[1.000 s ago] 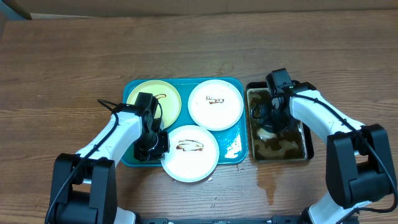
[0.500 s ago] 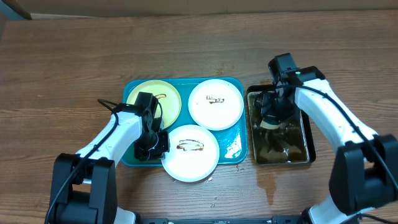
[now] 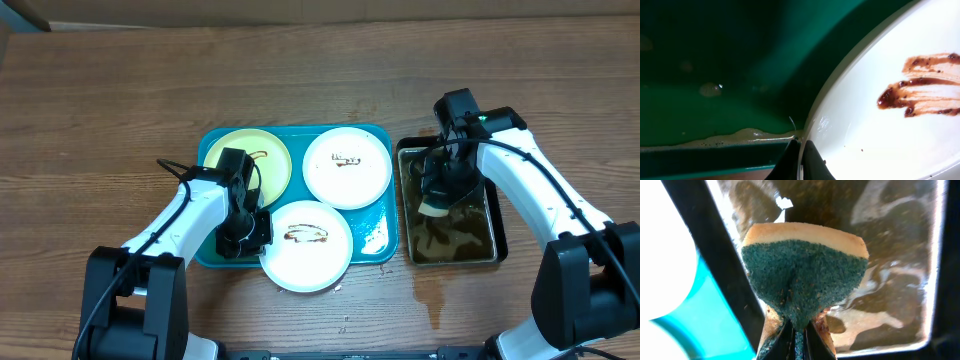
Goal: Clean dirty plates on tray and stack at the side
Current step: 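Grasp the green sponge in the soapy pan with the right gripper, then scrub the bottom white plate with the sponge in the right gripper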
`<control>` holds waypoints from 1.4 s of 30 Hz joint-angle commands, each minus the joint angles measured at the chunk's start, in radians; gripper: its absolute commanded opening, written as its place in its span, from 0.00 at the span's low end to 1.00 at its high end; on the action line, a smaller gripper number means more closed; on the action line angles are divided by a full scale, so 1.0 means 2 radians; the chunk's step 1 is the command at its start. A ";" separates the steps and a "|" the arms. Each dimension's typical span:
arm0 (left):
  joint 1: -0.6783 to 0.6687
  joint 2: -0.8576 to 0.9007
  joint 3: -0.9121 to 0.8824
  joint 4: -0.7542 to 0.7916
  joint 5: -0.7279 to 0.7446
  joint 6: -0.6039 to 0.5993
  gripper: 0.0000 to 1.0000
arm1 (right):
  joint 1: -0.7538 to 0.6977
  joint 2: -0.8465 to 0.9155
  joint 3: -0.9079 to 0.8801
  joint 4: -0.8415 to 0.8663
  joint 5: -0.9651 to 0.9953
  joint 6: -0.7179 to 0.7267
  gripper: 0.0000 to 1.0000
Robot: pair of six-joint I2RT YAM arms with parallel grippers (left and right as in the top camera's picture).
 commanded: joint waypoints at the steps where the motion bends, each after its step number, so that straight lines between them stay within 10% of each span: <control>1: -0.003 0.005 0.004 0.003 -0.009 0.000 0.04 | 0.010 -0.027 0.013 0.002 -0.074 -0.022 0.04; 19: -0.003 0.005 0.004 0.008 -0.005 0.000 0.04 | 0.233 -0.017 0.009 0.163 -0.187 0.035 0.04; 42: -0.003 0.005 0.004 0.010 -0.005 0.000 0.04 | 0.305 0.073 0.009 0.269 -0.202 0.086 0.04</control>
